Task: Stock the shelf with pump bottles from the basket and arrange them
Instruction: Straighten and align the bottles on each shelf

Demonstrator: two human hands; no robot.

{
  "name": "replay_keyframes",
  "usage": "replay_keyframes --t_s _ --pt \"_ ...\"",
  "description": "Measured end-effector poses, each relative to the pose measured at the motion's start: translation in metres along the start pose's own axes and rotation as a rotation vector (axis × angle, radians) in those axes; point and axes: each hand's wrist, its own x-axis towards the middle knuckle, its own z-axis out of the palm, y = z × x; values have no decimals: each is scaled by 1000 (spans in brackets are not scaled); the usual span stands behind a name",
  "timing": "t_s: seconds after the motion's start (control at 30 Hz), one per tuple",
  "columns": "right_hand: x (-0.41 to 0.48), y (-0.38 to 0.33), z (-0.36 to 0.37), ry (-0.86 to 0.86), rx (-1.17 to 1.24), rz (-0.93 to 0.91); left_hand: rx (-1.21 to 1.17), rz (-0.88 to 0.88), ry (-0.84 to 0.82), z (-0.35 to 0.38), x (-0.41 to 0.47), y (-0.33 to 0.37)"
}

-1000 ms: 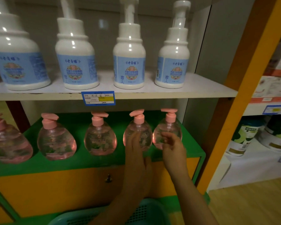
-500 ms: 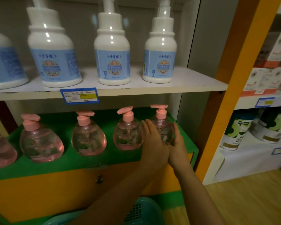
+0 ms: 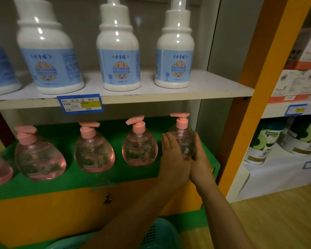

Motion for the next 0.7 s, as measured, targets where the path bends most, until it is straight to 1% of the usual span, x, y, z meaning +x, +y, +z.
replay_keyframes --t_s 0.2,0.4,0.5,0.6,0.63,0.7 --pt "-3 2 -1 15 -29 -1 12 -7 -13 -3 2 -1" --pt "-1 0 0 12 2 5 13 -2 -23 -3 0 -1" --pt "-1 0 1 8 -6 5 3 14 -54 -5 -1 -3" --pt "-3 -2 1 -3 -16 51 -60 23 -103 -11 -5 -6" --pt "-4 -2 2 20 -39 54 -77 30 -98 -12 -7 -8" --pt "-6 -3 5 116 -91 36 -123 61 -31 -17 -14 -11"
